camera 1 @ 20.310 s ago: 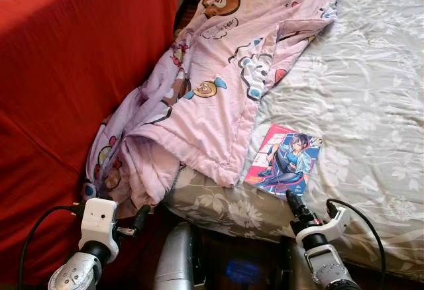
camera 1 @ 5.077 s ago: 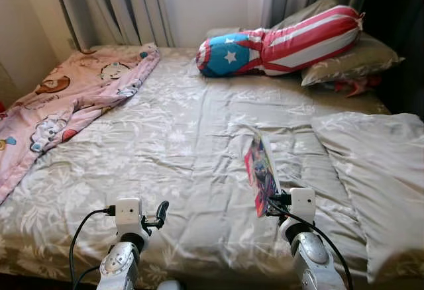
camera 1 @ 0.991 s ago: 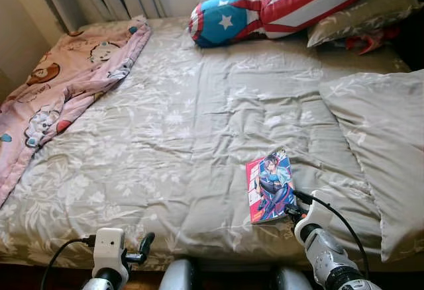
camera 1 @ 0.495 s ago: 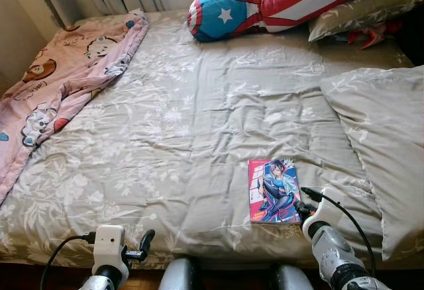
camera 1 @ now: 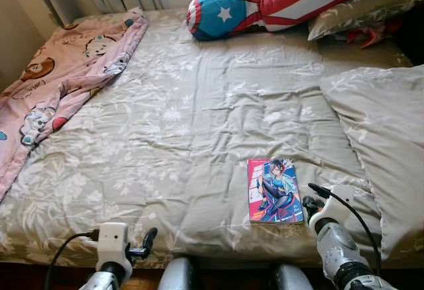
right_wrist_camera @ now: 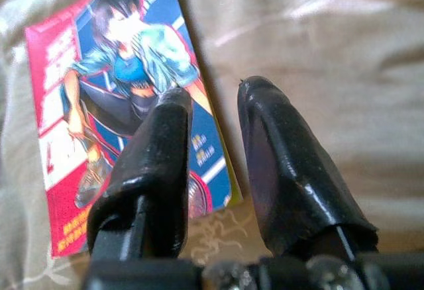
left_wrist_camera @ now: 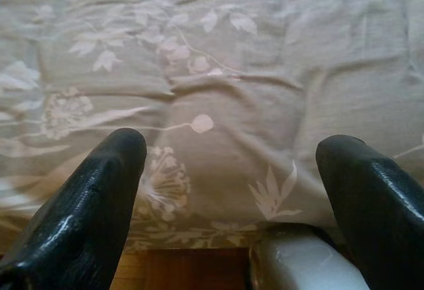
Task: Clean up the room
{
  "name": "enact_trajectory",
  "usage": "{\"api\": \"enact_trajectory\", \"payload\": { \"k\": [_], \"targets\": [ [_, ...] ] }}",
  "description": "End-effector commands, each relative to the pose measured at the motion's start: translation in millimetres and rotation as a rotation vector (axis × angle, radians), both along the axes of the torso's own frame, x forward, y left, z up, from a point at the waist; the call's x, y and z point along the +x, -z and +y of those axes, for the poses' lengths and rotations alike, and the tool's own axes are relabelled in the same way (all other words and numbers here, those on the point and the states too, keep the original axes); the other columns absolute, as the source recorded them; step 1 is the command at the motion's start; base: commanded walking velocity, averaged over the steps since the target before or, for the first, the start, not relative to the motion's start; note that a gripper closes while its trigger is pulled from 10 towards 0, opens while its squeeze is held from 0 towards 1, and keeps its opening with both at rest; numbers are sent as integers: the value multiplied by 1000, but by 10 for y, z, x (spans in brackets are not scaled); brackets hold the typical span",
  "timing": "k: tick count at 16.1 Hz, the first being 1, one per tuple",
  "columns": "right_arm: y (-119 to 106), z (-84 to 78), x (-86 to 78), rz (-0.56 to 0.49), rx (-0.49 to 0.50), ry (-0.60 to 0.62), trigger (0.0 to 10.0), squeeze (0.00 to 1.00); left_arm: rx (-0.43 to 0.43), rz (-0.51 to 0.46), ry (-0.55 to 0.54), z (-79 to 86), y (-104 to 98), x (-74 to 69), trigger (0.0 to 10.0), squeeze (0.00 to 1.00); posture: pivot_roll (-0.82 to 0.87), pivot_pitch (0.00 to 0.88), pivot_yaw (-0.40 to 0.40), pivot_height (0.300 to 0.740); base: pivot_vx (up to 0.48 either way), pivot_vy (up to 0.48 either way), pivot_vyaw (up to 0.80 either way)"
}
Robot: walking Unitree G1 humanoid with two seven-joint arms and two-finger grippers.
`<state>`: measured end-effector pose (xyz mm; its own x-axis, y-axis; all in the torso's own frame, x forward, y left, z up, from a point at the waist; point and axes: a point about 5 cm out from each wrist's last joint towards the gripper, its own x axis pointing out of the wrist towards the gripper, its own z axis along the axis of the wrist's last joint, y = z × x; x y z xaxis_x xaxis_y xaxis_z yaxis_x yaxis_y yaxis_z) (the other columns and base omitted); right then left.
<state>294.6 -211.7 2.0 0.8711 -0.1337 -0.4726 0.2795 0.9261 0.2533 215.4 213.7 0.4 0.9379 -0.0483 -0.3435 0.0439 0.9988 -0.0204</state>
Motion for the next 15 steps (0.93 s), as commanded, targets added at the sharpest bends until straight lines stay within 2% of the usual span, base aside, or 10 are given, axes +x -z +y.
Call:
{"api": "enact_trajectory", "payload": {
  "k": [1, 3, 5, 6, 7, 8, 10, 11, 13, 15],
  "targets": [
    [33, 83, -28, -5, -25, -49, 10000, 0, 12, 27, -11, 28, 60, -26, 10000, 0, 63, 143, 91, 643, 0, 0, 0],
    [66, 140, -77, -21, -65, -106, 10000, 0, 5, 39, -19, -6, 98, 50, 10000, 0, 42, 115, 81, 643, 0, 0, 0],
    [232, 158, -290, 13, -88, -143, 10000, 0, -10, 57, -32, -77, 145, 177, 10000, 0, 17, 67, 69, 648, 0, 0, 0],
    [261, 153, -328, 22, -82, -137, 10000, 0, -11, 61, -33, -89, 153, 197, 10000, 0, 15, 61, 67, 653, 0, 0, 0],
    [383, 166, -466, 95, -125, -154, 10000, 0, -12, 77, -36, -106, 184, 228, 10000, 0, 3, 32, 62, 663, 0, 0, 0],
    [433, 186, -524, 122, -148, -175, 10000, 0, -10, 88, -37, -108, 204, 240, 10000, 0, 1, 27, 61, 668, 0, 0, 0],
    [568, 237, -685, 206, -142, -201, 10000, 0, -6, 135, -46, -102, 276, 263, 10000, 0, 1, 0, 53, 683, 0, 0, 0],
    [666, 271, -814, 279, -164, -222, 10000, 0, 7, 203, -67, -65, 368, 216, 10000, 0, -9, 0, 51, 698, 0, 0, 0],
    [714, 312, -880, 314, -179, -252, 10000, 0, 23, 260, -83, -37, 451, 134, 10000, 0, -21, 0, 53, 718, 0, 0, 0],
    [754, 291, -938, 354, -164, -232, 10000, 0, 22, 319, -93, -42, 539, 39, 10000, 0, -25, 0, 50, 738, 0, 0, 0]
  ]
}}
